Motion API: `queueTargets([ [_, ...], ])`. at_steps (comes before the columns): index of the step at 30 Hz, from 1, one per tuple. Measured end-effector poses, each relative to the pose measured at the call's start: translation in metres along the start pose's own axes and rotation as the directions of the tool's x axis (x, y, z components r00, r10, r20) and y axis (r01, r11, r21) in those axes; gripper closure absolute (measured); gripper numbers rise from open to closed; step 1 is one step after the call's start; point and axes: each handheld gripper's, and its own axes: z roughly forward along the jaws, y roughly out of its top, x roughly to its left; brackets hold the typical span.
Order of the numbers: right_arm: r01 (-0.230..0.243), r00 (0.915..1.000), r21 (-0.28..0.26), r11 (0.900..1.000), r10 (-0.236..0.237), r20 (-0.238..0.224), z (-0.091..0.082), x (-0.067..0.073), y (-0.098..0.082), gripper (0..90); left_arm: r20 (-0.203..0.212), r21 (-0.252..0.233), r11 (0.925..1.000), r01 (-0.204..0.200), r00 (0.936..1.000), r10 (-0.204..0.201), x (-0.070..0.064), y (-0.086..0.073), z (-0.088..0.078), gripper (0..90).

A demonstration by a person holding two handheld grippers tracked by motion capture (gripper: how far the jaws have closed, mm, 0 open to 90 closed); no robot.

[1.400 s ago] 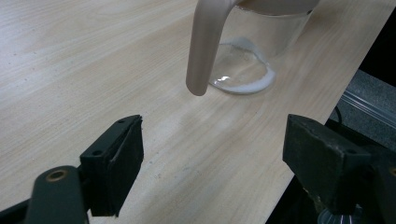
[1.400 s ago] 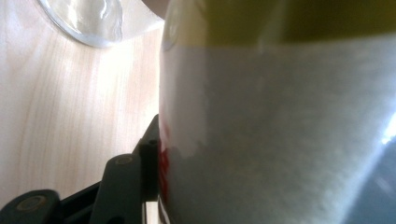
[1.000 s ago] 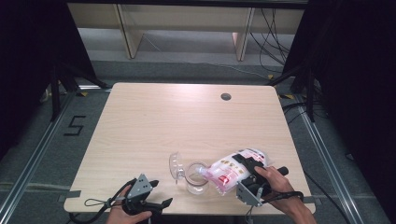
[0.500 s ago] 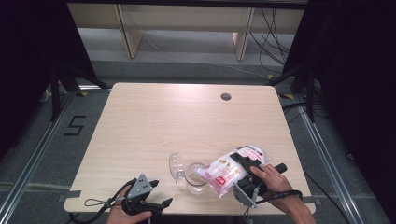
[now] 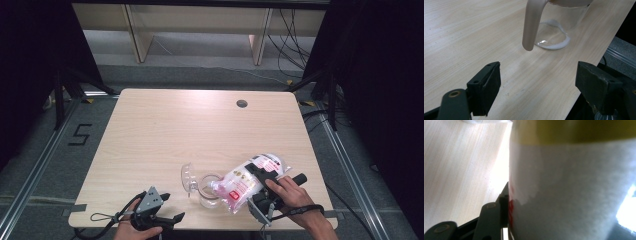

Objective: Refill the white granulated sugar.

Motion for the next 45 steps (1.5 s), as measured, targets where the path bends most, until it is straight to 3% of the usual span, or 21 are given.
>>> queueTargets([
  [1,0.01,1.0,-0.001,1.0,-0.01,0.001,0.0001,-0.0008,0.0001,50.1,-0.001,0.0,1.0,0.002,1.0,-0.002,-0.0001,0.0,-0.0001,20.1],
  [2,-0.01,0.9999,0.009,1.0,0.01,-0.01,-0.0005,-0.0003,-0.0003,50.1,-0.001,0.0,1.0,0.002,1.0,-0.002,-0.0002,0.0,-0.0001,20.1],
  [4,0.029,0.9995,-0.002,1.0,-0.029,0.013,-0.0001,-0.0033,-0.0006,50.2,-0.002,0.005,1.0,0.001,1.0,-0.001,-0.0002,0.0001,-0.0002,20.1],
  [12,0.045,0.999,0.031,0.999,-0.045,0.006,0.0004,-0.0033,0.0,50.3,-0.004,-0.009,0.9996,0.027,0.9996,-0.027,-0.0017,-0.0006,0.0004,20.2],
  [13,0.066,0.9978,0.032,0.997,-0.066,0.009,0.0,-0.0044,0.0005,50.3,-0.001,0.003,1.0,-0.003,1.0,0.003,0.0001,0.0,-0.0003,20.2],
  [14,0.092,0.9956,0.015,0.996,-0.092,0.017,0.0003,-0.0065,0.0011,50.3,-0.001,0.004,1.0,0.0,1.0,0.0,-0.0002,-0.0001,-0.0002,20.2],
  [16,0.077,0.997,0.03,0.997,-0.077,0.01,-0.0009,-0.0053,0.0015,50.4,0.002,-0.004,0.9998,0.022,0.9998,-0.022,-0.0013,-0.0008,0.0009,20.2],
  [17,0.083,0.9965,0.025,0.996,-0.083,0.012,-0.0004,-0.0057,0.0015,50.4,-0.002,0.006,0.9998,0.017,0.9998,-0.017,-0.0012,-0.0003,-0.0001,20.2],
  [19,0.051,0.9986,0.05,0.997,-0.051,0.009,-0.0019,-0.0037,0.0016,50.4,-0.002,0.001,1.0,0.003,1.0,-0.003,-0.0003,-0.0001,0.0,20.2],
  [22,0.085,0.9963,0.03,0.996,-0.085,0.014,-0.0004,-0.0056,0.0021,50.5,-0.001,-0.006,0.9999,0.014,0.9999,-0.014,-0.0012,-0.0011,0.0009,20.2],
  [23,0.078,0.9968,0.032,0.996,-0.079,0.011,-0.0003,-0.0054,0.0021,50.5,-0.001,-0.003,0.9998,0.018,0.9998,-0.018,-0.0013,-0.0008,0.0007,20.2],
  [24,0.036,0.9993,0.052,0.998,-0.036,0.003,-0.0013,-0.0023,0.0015,50.5,-0.001,-0.007,0.9999,0.015,0.9999,-0.015,-0.0013,-0.0012,0.0008,20.2],
  [25,0.061,0.998,0.048,0.997,-0.062,0.009,-0.0013,-0.004,0.0018,50.5,0.0,-0.007,0.9999,0.015,0.9999,-0.015,-0.0013,-0.0012,0.0008,20.2],
  [27,0.055,0.9984,0.051,0.997,-0.055,0.008,-0.0014,-0.0034,0.0013,50.6,-0.002,-0.003,0.9999,0.017,0.9999,-0.017,-0.0013,-0.0009,0.0007,20.2],
  [28,0.099,0.9949,0.042,0.994,-0.099,0.015,-0.0008,-0.0061,0.0017,50.6,-0.002,-0.002,0.9999,0.017,0.9999,-0.017,-0.0011,-0.0009,0.0007,20.2],
  [34,0.088,0.996,0.054,0.995,-0.089,0.012,-0.0018,-0.0054,0.0011,50.7,-0.004,0.001,0.9999,0.016,0.9999,-0.016,-0.0013,-0.0008,0.0006,20.2],
  [38,0.128,0.9913,0.033,0.991,-0.129,0.027,-0.0012,-0.008,0.0012,50.7,-0.002,-0.004,0.9999,0.017,0.9999,-0.017,-0.0013,-0.001,0.0006,20.2],
  [39,0.084,0.9963,0.053,0.995,-0.085,0.012,-0.0013,-0.0044,0.0008,50.7,-0.003,-0.004,0.9998,0.017,0.9998,-0.017,-0.0012,-0.0012,0.0005,20.2],
  [40,0.084,0.9963,0.053,0.995,-0.085,0.012,-0.0013,-0.0044,0.0008,50.7,-0.003,-0.004,0.9999,0.017,0.9999,-0.017,-0.0011,-0.0012,0.0005,20.2],
  [42,0.133,0.9906,0.031,0.991,-0.134,0.026,-0.0006,-0.0083,0.0009,50.8,-0.003,-0.007,0.9998,0.019,0.9998,-0.019,-0.0013,-0.0014,0.0006,20.2],
  [45,0.109,0.9938,0.053,0.993,-0.11,0.019,-0.0012,-0.0066,0.0003,50.8,-0.002,-0.007,0.9999,0.015,0.9999,-0.015,-0.0014,-0.0019,0.0004,20.2],
])
